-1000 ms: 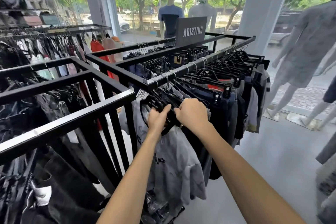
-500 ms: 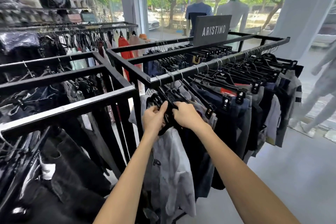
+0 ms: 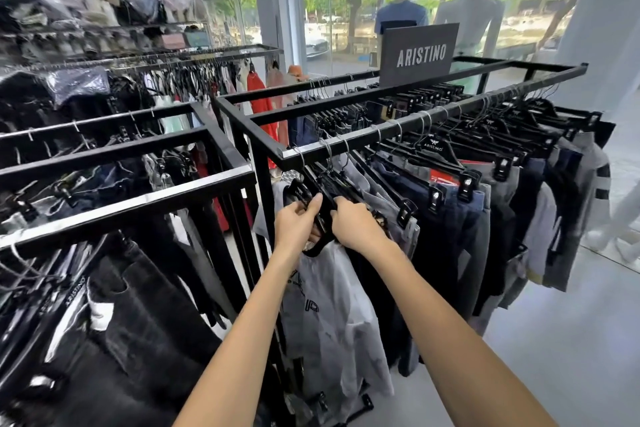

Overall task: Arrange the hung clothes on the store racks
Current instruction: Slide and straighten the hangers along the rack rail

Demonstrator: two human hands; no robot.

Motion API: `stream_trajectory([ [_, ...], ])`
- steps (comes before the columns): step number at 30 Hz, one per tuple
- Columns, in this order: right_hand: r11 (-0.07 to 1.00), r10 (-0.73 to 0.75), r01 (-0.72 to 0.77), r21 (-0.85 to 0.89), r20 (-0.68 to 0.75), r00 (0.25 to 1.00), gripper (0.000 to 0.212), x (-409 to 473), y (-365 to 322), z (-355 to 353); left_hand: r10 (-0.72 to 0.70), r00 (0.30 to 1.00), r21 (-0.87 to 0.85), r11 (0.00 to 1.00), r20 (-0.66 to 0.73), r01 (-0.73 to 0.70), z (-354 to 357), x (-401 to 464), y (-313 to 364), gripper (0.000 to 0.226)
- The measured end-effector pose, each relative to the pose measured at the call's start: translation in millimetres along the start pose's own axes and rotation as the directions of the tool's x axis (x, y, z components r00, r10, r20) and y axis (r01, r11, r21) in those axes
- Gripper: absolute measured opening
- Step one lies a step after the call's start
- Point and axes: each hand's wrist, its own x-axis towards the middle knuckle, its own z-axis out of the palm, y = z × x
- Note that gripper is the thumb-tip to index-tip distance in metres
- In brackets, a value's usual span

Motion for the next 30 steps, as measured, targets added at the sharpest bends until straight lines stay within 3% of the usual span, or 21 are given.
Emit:
stream_trajectory([
  [6, 0.998, 0.016, -0.018, 0.057, 0.032, 0.999, 0.031, 3, 8, -7, 0.024, 0.999, -0.003, 1.0, -0.033, -0.024, 1, -2, -4, 0.037],
  [16, 0.996, 0.085, -0.077, 0.055, -0.157, 0.984, 0.024, 7, 29, -25, -0.03, 0.999, -0.083, 0.996, 0.017, 0.032, -7, -4, -2, 0.052],
  [22, 0.954, -0.173, 0.232, 0.188, -0.288, 0.942, 0.044, -23, 24, -45, -0.064, 0.996, -0.238, 0.968, 0.059, 0.076, 3, -14, 9, 0.049],
  [25, 0.959, -0.265, 0.274, 0.072, -0.107, 0.958, 0.056, -45, 14, -53, -0.064, 0.998, -0.281, 0.957, 0.028, 0.069, 16, -21, 25, 0.059],
  [27, 0.966, -0.255, 0.255, 0.037, 0.007, 0.967, 0.051, -55, 12, -60, -0.05, 0.999, -0.245, 0.968, 0.009, 0.051, 26, -27, 41, 0.059],
  [30, 0.97, -0.215, 0.216, 0.112, -0.024, 0.976, 0.041, -62, 23, -86, 0.004, 0.999, -0.285, 0.959, 0.045, 0.009, 44, -44, 63, 0.051],
])
